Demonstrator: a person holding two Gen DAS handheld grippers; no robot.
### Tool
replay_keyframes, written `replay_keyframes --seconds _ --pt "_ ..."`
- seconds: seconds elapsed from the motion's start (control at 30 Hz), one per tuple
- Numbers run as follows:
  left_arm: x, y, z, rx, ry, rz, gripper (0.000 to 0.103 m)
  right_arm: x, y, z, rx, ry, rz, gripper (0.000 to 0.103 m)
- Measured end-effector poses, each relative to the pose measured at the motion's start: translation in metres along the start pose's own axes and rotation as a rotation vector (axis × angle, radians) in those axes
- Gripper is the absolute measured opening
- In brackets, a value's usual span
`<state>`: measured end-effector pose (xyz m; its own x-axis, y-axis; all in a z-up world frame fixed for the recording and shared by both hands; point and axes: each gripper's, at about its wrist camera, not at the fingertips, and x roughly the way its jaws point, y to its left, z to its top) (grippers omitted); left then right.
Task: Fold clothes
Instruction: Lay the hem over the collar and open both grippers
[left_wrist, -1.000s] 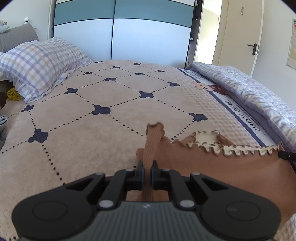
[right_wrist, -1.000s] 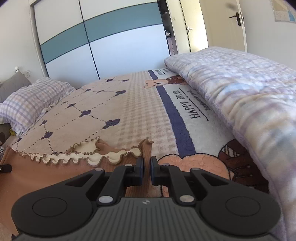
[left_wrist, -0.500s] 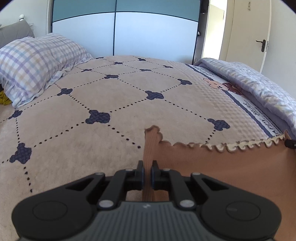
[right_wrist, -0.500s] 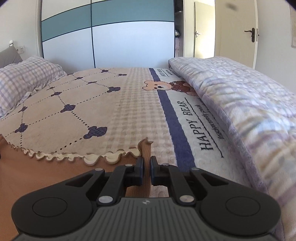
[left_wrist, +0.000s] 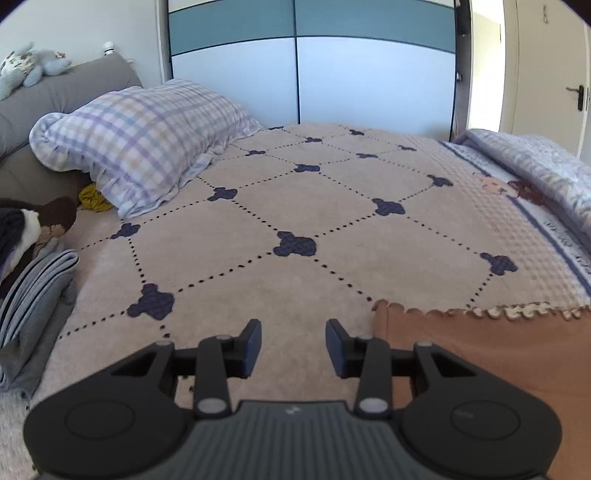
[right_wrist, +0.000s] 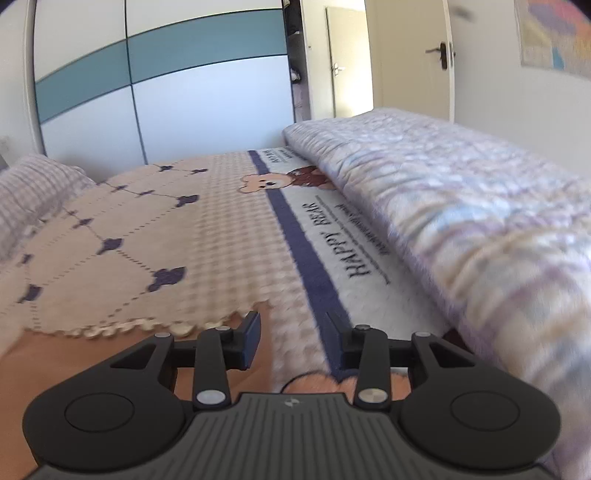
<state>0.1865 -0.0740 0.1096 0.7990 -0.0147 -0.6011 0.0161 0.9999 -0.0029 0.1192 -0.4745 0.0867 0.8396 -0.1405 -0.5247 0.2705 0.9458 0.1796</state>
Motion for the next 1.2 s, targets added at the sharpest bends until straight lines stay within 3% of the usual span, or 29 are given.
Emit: replay_keyframes --seconds 0.1,0.17,0.23,0.3,0.37,0.47,0.53,0.6,0.67,0.73,0.83,1.07,1.13,1.2 --pt "-0.029 -0.025 -0.029 0.019 0.011 -0.133 0.042 -0.025 0.019 -0.021 -0.049 0.055 0.12 0.041" --pt "-0.031 -0.049 -0.055 0.042 0.037 -0.199 0.043 -0.024 0.048 -0.044 -0.161 0.099 0.135 0.041" --pt "-0.021 -0.064 -0.08 0.109 0.051 -0.156 0.045 -0.012 0.062 -0.07 -0.246 0.155 0.117 0.042" --pt "-0.012 -0.071 -0.101 0.163 0.033 -0.102 0.05 -0.007 0.062 -0.09 -0.274 0.136 0.097 0.043" --pt "-0.012 -0.062 -0.096 0.129 0.057 -0.109 0.051 -0.012 0.054 -0.09 -0.29 0.115 0.095 0.047" --pt "-0.02 -0.047 -0.081 0.016 0.107 -0.115 0.045 -0.018 0.039 -0.074 -0.276 0.118 -0.002 0.045" --pt "-0.036 -0.044 -0.077 -0.047 0.084 -0.128 0.049 -0.032 0.031 -0.067 -0.214 0.092 -0.052 0.056" --pt "-0.049 -0.048 -0.082 -0.072 0.043 -0.165 0.053 -0.043 0.027 -0.071 -0.114 0.078 0.011 0.057" --pt "-0.047 -0.062 -0.092 -0.047 0.077 -0.142 0.054 -0.036 0.031 -0.085 -0.027 0.13 0.088 0.061" --pt "-0.037 -0.07 -0.106 -0.003 0.11 -0.097 0.054 -0.029 0.052 -0.107 -0.109 0.118 0.021 0.064" --pt "-0.038 -0.064 -0.12 -0.054 0.067 -0.104 0.055 -0.028 0.074 -0.12 -0.184 0.07 -0.076 0.065" --pt "-0.032 -0.057 -0.117 -0.088 0.06 -0.132 0.056 -0.033 0.078 -0.094 -0.182 0.067 -0.094 0.067" --pt "-0.03 -0.061 -0.12 -0.067 0.038 -0.135 0.059 -0.041 0.09 -0.083 -0.19 0.015 -0.022 0.067" --pt "-0.027 -0.063 -0.12 -0.055 0.03 -0.134 0.06 -0.037 0.107 -0.072 -0.183 0.03 0.14 0.067"
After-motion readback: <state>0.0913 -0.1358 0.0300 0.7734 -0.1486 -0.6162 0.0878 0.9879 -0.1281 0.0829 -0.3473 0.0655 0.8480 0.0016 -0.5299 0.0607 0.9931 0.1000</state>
